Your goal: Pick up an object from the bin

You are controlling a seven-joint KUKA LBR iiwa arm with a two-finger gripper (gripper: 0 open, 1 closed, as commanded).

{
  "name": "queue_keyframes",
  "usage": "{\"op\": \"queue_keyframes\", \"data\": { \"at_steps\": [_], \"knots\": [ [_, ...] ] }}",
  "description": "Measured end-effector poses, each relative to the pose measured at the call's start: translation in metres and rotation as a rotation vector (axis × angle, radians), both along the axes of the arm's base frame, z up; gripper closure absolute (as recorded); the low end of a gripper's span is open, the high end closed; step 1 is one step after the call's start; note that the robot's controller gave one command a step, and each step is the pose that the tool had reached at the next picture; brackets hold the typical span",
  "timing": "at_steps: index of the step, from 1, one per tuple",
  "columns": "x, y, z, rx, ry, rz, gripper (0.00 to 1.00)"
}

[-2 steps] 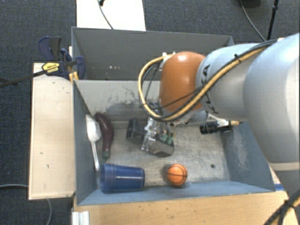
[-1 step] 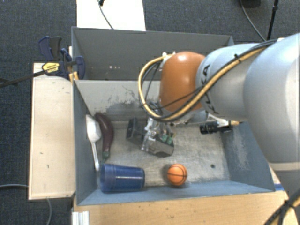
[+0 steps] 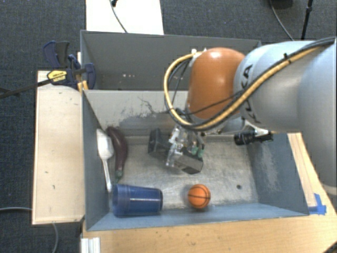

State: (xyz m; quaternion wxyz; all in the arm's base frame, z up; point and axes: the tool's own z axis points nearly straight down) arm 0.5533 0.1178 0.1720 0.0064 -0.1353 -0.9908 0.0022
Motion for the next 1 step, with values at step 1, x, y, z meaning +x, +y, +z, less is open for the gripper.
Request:
{"op": "queue_keyframes", "data": {
  "at_steps": [1],
  "knots": [
    [0.01, 0.0171, 0.0563, 0.0, -0.008, 0.003, 1.0]
  ]
}}
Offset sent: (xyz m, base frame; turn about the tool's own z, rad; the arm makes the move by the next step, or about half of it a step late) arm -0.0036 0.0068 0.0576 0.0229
